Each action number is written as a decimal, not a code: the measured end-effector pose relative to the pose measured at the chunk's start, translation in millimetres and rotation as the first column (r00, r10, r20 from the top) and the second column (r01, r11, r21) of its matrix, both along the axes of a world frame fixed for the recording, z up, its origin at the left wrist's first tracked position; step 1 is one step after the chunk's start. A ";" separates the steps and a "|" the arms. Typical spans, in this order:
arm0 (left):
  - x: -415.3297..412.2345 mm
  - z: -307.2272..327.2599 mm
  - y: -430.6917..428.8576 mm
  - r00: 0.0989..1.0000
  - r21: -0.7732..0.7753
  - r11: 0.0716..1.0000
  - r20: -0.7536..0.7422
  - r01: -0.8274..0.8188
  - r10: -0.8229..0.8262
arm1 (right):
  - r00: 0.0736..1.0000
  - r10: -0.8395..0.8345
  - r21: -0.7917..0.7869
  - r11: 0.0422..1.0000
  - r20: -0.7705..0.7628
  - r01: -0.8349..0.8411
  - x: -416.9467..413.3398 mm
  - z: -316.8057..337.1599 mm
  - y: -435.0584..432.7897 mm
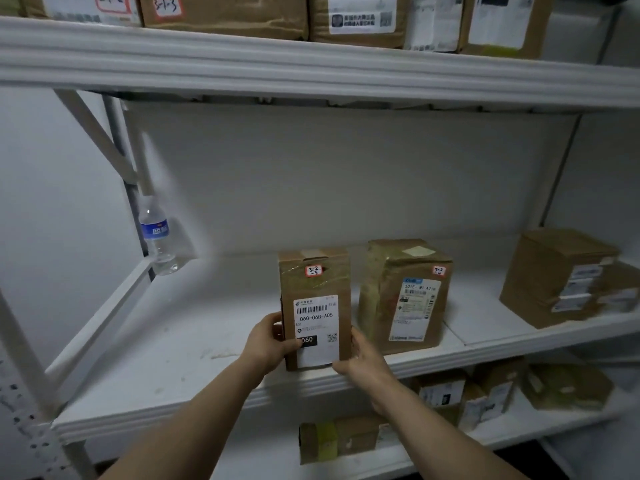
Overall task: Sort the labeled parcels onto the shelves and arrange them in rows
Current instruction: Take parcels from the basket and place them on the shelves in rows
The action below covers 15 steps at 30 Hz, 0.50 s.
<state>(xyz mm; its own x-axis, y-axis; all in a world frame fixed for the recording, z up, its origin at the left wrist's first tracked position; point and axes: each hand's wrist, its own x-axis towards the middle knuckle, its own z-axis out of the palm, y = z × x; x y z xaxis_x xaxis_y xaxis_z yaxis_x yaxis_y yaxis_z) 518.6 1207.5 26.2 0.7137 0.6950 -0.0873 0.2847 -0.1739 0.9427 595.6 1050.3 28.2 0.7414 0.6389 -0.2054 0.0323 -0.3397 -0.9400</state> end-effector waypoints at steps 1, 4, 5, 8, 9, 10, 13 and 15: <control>4.1 -1.6 0.5 1.000 0.008 1.000 -0.002 0.002 -0.002 | 1.000 -0.005 -0.014 1.000 0.001 0.005 1.2 0.5 -1.9; 15.2 -4.4 0.3 1.000 0.023 1.000 -0.003 0.013 -0.013 | 1.000 -0.012 -0.045 0.999 0.004 0.012 5.0 1.8 -8.8; 18.7 -5.3 -0.2 1.000 0.029 0.999 -0.002 0.014 -0.014 | 1.000 -0.021 -0.050 0.999 -0.001 0.021 6.4 0.8 -10.7; 29.7 -6.1 -3.8 1.000 0.043 0.999 0.008 0.021 -0.021 | 0.997 -0.074 -0.063 0.995 -0.020 0.073 14.3 -10.1 -15.9; 33.1 -6.4 -4.7 1.000 0.048 0.999 0.009 0.022 -0.022 | 0.995 -0.091 -0.063 0.994 -0.034 0.089 17.0 -14.1 -18.1; 35.8 -6.1 -5.7 1.000 0.053 0.998 0.006 0.021 -0.021 | 0.994 -0.097 -0.061 0.994 -0.046 0.095 19.7 -17.0 -20.5; 40.9 -5.8 -8.7 1.000 0.056 0.998 0.002 -0.001 0.001 | 0.993 -0.093 -0.052 0.995 -0.070 0.089 29.0 -20.9 -28.4; 42.6 -4.2 -11.8 1.000 0.061 0.998 -0.008 -0.025 0.025 | 0.993 -0.075 -0.038 0.997 -0.087 0.072 35.4 -21.4 -30.8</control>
<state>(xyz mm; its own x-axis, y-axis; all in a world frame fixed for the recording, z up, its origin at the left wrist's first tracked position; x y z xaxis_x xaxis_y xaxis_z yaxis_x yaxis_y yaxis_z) 561.2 1195.7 22.0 0.6954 0.7169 -0.0504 0.2979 -0.2237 0.9280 631.0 1019.5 6.8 0.7643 0.5743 -0.2933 -0.0764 -0.3711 -0.9255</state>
